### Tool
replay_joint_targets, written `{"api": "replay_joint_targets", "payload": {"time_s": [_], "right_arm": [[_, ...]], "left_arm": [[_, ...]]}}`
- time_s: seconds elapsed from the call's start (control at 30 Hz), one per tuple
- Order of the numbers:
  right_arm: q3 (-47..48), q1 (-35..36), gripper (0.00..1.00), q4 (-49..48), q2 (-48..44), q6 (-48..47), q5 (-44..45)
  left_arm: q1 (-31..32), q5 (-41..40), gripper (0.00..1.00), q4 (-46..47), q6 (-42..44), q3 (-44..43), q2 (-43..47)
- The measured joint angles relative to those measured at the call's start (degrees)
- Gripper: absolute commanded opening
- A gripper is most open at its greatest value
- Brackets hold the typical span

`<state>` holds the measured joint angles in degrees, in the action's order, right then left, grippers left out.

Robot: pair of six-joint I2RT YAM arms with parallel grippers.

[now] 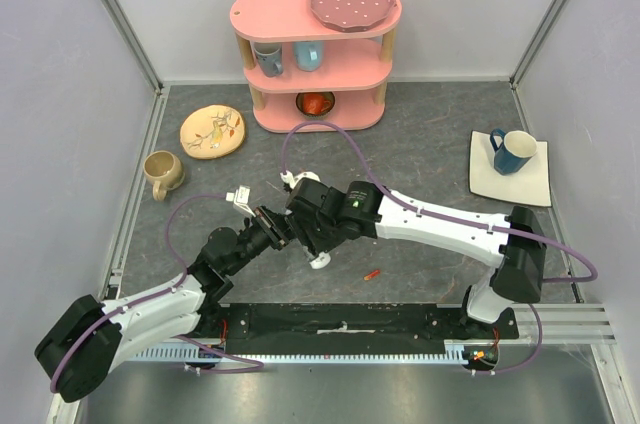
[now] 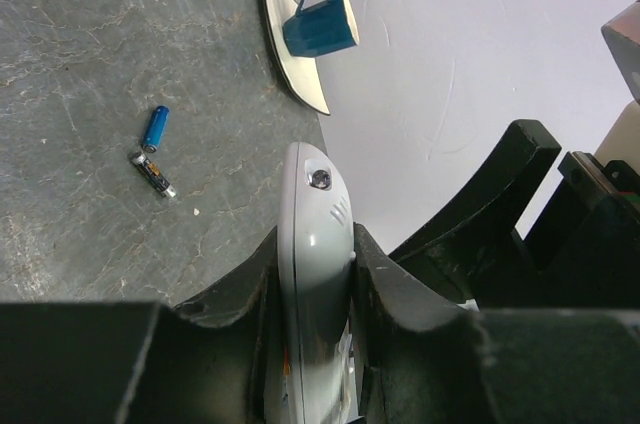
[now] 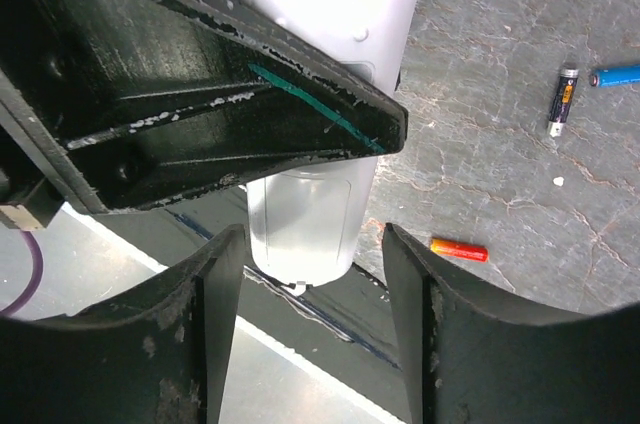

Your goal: Load the batteries into the remote control

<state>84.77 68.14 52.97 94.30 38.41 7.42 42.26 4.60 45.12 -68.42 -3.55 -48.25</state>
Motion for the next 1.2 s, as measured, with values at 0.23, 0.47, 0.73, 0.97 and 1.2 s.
{"api": "replay_joint_targets", "payload": {"time_s": [0.23, 0.47, 0.73, 0.97, 1.2], "right_arm": [[-0.09, 0.0, 0.73, -0.61, -2.67, -0.02, -0.07], [-8.13, -1.88, 0.82, -7.15, -14.73, -0.48, -1.22], [-37.83, -12.5, 0.91, -31.78, -35.69, 3.43, -13.16], [-52.74, -15.17, 0.91, -53.18, -37.75, 10.05, -23.47], [-55.98, -15.91, 0.86, -66.34, -37.79, 13.2, -28.35]], "left_arm": [[0.0, -0.02, 0.02, 0.02, 0.0, -0.02, -0.11], [-0.02, 0.0, 0.02, -0.02, 0.0, -0.02, -0.07], [-0.94, 3.1, 0.02, 3.43, -0.57, 0.24, 0.7], [-1.31, 7.91, 0.02, 9.57, -2.03, 0.42, -3.52], [-1.31, 9.6, 0.02, 10.56, -2.25, 0.42, -4.96]]}}
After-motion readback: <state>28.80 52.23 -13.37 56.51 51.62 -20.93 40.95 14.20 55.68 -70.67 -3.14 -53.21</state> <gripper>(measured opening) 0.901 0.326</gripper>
